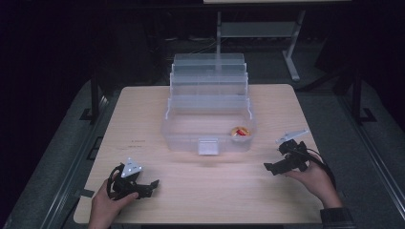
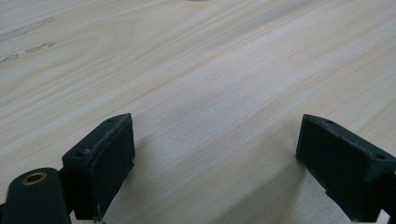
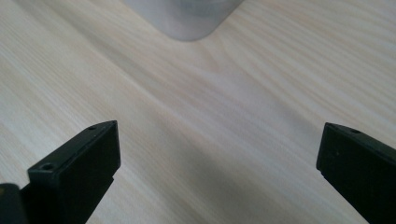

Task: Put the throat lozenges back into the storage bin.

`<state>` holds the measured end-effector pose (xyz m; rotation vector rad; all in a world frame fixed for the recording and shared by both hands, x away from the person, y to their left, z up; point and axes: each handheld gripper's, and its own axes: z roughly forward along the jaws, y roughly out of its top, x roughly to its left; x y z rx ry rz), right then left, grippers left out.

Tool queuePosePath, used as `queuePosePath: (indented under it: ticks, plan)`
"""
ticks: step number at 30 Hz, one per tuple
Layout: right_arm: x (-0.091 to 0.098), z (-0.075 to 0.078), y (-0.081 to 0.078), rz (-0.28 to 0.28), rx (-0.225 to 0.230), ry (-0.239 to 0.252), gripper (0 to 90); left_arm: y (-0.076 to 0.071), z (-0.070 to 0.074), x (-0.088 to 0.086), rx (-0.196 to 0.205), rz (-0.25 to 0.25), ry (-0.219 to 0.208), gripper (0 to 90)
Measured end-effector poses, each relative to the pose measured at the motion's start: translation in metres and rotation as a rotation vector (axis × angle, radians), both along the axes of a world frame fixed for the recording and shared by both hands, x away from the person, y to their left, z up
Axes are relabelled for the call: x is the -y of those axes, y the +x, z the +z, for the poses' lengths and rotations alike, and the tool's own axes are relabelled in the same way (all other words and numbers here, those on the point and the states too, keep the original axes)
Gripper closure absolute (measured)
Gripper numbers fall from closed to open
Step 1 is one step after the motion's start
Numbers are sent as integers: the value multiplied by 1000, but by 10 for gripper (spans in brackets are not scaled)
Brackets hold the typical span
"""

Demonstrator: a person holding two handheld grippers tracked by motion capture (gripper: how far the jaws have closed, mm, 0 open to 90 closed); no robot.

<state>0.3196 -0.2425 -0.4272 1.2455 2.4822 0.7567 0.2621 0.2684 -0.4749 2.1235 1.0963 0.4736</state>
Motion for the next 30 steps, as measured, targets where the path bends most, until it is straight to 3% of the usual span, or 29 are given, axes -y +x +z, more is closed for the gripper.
queuePosePath:
  ticks: [15,23,30]
  plan:
    - [23,-31,-30,-69,48,49,0,0,0,0,2,0,1,107]
    - [29,-46,-37,-86,29,55,0,0,0,0,1,-1,1,107]
    - [32,-50,-42,-90,65,79,0,0,0,0,2,-1,1,107]
